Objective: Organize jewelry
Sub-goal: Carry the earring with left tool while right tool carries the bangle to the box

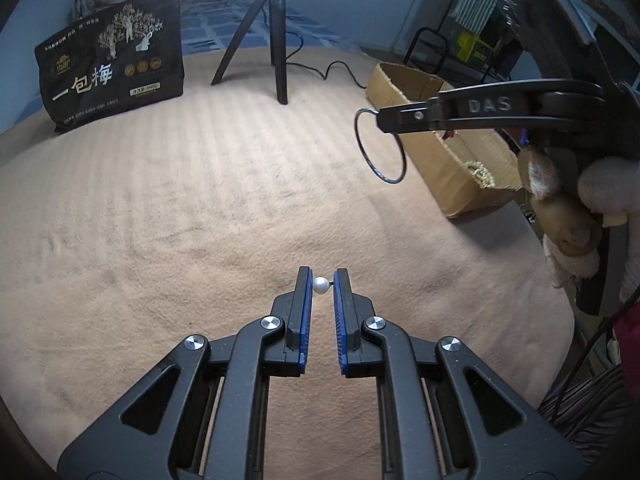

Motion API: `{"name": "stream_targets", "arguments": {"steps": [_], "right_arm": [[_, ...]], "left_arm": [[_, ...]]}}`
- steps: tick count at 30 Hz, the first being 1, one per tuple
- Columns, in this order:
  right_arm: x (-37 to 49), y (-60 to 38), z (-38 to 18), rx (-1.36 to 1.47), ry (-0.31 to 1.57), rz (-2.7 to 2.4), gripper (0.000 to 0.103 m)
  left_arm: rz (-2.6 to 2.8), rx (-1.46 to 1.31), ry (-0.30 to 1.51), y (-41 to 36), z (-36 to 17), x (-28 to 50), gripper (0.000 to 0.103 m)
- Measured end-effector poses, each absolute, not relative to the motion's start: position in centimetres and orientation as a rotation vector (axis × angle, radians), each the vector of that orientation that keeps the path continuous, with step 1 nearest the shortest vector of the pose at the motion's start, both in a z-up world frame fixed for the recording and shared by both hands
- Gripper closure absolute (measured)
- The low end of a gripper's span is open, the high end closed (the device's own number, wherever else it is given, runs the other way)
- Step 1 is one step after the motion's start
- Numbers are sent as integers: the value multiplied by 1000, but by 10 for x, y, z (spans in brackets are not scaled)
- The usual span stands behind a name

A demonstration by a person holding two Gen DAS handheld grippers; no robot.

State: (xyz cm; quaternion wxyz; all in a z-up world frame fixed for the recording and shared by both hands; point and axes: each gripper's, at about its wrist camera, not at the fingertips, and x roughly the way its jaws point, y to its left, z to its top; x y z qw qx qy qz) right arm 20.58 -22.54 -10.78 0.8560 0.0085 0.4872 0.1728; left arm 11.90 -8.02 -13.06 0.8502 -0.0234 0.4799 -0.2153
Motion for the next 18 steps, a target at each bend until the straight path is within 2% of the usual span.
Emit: {"name": "stream_targets", "arguments": {"steps": [18], "right_arm": [[170, -310, -57, 96, 902, 269, 102]], "left_arm": [[-534, -45, 940, -137, -94, 121, 94]]}}
